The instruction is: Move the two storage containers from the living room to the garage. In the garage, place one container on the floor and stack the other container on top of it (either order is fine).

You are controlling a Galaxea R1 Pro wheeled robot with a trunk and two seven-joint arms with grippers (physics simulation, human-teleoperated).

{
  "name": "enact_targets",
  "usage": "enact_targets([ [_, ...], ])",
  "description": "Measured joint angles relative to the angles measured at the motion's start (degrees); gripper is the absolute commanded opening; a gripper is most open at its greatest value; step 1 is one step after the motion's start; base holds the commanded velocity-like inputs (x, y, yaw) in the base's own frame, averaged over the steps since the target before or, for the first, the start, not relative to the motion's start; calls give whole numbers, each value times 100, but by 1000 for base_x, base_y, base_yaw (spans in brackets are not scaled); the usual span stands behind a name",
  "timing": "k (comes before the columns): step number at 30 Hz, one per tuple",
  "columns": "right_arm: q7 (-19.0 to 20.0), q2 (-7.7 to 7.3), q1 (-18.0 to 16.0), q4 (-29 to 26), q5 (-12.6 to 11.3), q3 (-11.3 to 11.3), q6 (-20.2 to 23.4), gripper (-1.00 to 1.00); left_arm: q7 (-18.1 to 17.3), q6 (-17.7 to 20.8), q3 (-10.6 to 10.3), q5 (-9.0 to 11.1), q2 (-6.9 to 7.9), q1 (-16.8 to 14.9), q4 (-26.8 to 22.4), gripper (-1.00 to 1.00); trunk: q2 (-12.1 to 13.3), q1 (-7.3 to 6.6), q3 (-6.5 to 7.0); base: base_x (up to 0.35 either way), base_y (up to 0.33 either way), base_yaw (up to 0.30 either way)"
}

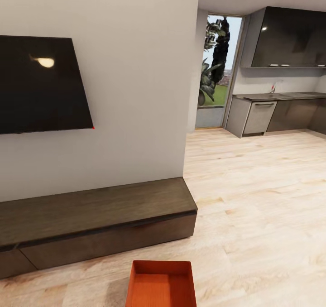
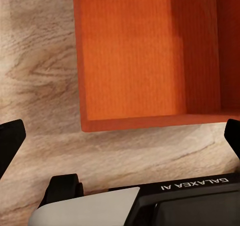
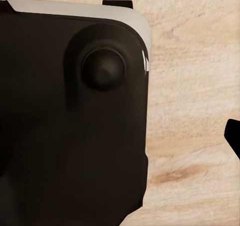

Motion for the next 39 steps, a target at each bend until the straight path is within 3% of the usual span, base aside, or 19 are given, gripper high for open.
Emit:
enact_targets([
  [24, 8, 27, 0, -63, 3, 26, -5, 100, 0, -1, 8, 3, 3, -5, 0, 100, 0, 0, 0, 0, 0, 0],
  [26, 2, 68, -5, -131, -1, 21, -4, 100, 0, 5, 22, 8, 6, -6, 0, 100, 0, 0, 0, 0, 0, 0],
  [31, -213, 451, -209, -748, 3, 9, 111, 100, 8, 72, 53, 10, 8, -7, 7, 100, 0, 0, 0, 0, 0, 0],
  [34, -507, 610, -502, -931, 4, 8, 635, 100, 42, 328, 55, 17, 1, -12, 6, 100, 0, 0, 1, 0, 0, 0],
  [39, -657, 700, -831, -1105, 5, 10, 1251, 100, 66, 729, 47, 34, -2, -53, -15, 100, 0, 0, 0, 0, 0, 0],
])
